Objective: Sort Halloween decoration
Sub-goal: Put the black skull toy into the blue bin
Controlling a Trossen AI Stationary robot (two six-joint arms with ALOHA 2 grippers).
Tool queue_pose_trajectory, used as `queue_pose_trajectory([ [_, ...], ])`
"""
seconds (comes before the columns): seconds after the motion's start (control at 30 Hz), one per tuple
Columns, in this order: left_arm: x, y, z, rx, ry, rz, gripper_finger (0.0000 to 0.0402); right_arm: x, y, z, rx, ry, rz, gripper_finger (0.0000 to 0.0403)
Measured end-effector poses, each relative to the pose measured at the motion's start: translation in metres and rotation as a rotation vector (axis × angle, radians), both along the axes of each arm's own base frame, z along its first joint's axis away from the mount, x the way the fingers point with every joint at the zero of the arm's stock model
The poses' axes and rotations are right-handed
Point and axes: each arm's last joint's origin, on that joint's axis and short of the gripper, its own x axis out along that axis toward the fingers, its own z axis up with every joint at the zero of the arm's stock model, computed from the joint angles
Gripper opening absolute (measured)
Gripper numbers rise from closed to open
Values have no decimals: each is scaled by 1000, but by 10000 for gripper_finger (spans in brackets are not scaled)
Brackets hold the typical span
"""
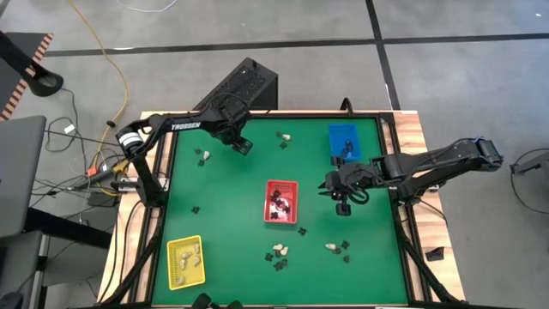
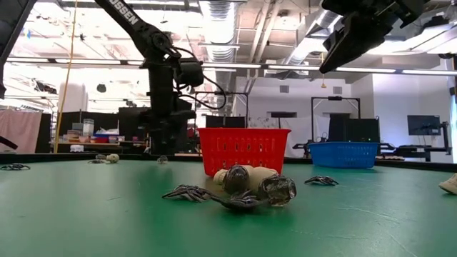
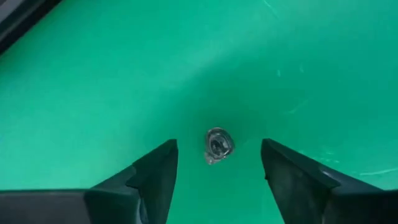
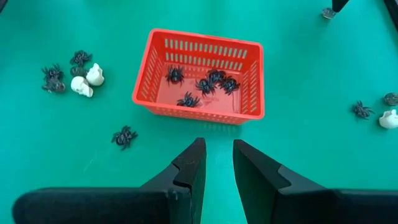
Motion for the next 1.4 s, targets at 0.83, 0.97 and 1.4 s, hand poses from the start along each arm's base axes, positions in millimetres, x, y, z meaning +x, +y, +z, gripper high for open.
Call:
queue_pose_trajectory([
  [0.83, -10, -7, -35, 2, -60, -5, 224, 1, 0, 1, -4, -11, 5, 111],
  [0.97, -11, -6, -35, 1, -59, -1, 210, 1, 0, 1, -3, -12, 5, 111],
  [1.4, -15, -3, -35, -7, -47, 3, 81, 1, 0, 1, -4, -12, 5, 111],
])
